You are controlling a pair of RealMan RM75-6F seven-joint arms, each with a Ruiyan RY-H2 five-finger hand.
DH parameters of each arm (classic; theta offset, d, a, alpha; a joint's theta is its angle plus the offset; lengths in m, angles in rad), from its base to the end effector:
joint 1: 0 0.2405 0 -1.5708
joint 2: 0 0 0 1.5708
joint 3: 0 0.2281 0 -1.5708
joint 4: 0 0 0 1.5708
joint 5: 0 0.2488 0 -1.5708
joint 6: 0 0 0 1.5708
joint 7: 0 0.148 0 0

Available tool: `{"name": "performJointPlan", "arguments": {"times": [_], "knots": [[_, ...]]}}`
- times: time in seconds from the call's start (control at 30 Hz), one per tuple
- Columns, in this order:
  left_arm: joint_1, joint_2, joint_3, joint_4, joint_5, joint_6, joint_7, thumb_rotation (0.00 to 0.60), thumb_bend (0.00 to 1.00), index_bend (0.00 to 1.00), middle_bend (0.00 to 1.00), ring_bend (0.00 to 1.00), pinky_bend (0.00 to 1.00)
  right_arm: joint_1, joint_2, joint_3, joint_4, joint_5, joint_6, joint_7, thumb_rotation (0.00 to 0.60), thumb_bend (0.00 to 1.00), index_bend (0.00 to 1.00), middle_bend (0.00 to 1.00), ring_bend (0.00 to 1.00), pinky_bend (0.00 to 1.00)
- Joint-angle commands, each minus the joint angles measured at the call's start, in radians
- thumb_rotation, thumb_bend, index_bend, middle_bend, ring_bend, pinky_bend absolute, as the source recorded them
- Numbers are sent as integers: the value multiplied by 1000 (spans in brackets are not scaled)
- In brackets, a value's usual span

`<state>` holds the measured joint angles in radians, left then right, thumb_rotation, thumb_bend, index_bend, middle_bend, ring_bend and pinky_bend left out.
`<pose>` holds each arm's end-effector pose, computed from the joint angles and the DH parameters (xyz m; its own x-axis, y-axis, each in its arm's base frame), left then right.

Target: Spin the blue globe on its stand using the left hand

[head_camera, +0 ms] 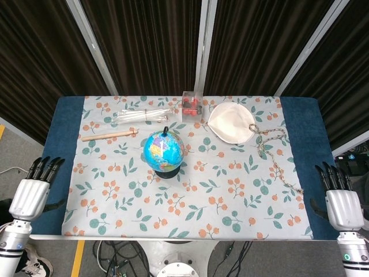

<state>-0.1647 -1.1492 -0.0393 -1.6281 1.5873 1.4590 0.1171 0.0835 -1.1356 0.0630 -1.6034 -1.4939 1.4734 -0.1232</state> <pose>-0.2681 0.2041 0.0905 0.4691 -0.0072 0.8831 0.8694 -0.1719 -0.4632 -0.3015 -0.1890 0.1078 0.4967 -0.0016 0.8679 -0.8679 -0.0025 0.4967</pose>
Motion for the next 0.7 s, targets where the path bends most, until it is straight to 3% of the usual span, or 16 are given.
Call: {"name": "performJointPlan", "arguments": {"times": [0.03, 0.47, 0.7], "knots": [[-31, -8, -6, -23, 25, -26, 9, 600, 67, 55, 69, 0, 17, 3, -4, 1, 6, 2, -6, 5, 600, 217, 0, 0, 0, 0], [-186, -81, -43, -106, 173, -102, 42, 600, 67, 55, 69, 0, 17, 8, -12, -3, 18, 2, -20, 11, 600, 216, 0, 0, 0, 0], [-289, -150, -80, -96, 172, -198, 52, 600, 67, 54, 69, 0, 17, 9, -15, -4, 28, 8, -26, 20, 600, 217, 0, 0, 0, 0]]}}
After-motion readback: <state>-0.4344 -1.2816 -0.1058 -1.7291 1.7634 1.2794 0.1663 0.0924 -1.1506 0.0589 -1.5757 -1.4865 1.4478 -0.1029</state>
